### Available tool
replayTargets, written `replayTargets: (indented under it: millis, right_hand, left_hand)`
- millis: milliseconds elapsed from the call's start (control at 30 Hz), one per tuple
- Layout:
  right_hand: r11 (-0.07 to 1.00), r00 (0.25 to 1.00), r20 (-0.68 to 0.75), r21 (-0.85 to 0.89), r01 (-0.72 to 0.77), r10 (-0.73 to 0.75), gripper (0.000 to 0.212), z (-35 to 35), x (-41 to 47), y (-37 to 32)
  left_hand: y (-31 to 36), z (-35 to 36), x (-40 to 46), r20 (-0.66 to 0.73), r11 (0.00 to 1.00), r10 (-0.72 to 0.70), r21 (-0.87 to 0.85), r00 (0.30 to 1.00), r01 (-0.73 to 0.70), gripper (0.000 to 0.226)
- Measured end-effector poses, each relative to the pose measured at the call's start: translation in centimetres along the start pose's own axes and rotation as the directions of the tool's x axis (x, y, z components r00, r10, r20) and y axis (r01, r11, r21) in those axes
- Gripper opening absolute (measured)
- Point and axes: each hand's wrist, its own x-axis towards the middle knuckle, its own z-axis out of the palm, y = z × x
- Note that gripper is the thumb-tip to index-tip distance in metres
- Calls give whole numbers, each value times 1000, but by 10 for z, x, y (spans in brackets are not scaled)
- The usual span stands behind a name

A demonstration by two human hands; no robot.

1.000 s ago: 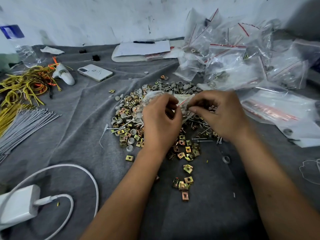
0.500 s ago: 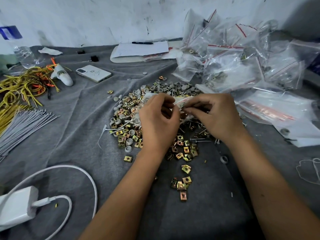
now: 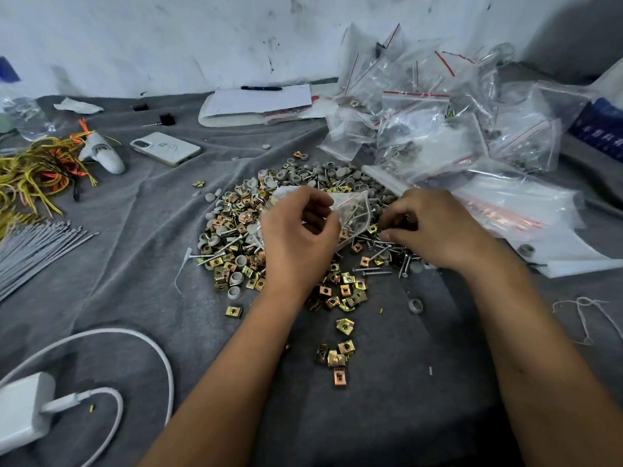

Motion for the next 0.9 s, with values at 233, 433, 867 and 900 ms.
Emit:
replayTargets:
  millis: [233,433,867,900]
  right_hand:
    - [998,999,40,-60,12,-10,3,1,2,-6]
    - [974,967,-236,179,141,-96,6,-4,-4,-19]
    - [928,954,-273,307,212,-128,12,-5,-5,-30]
    - [930,952,-293,316,186,-91,11,-7,-5,-26]
  left_hand:
    - [-1,-2,-1,6,998,-53,-14,999,53,10]
    - [0,-5,1,23,994,87,59,996,-89,12]
    - [-5,-2,1,-45,992,105,72,993,-101,10]
    - [-5,-2,1,-48,992,105,71,993,-101,10]
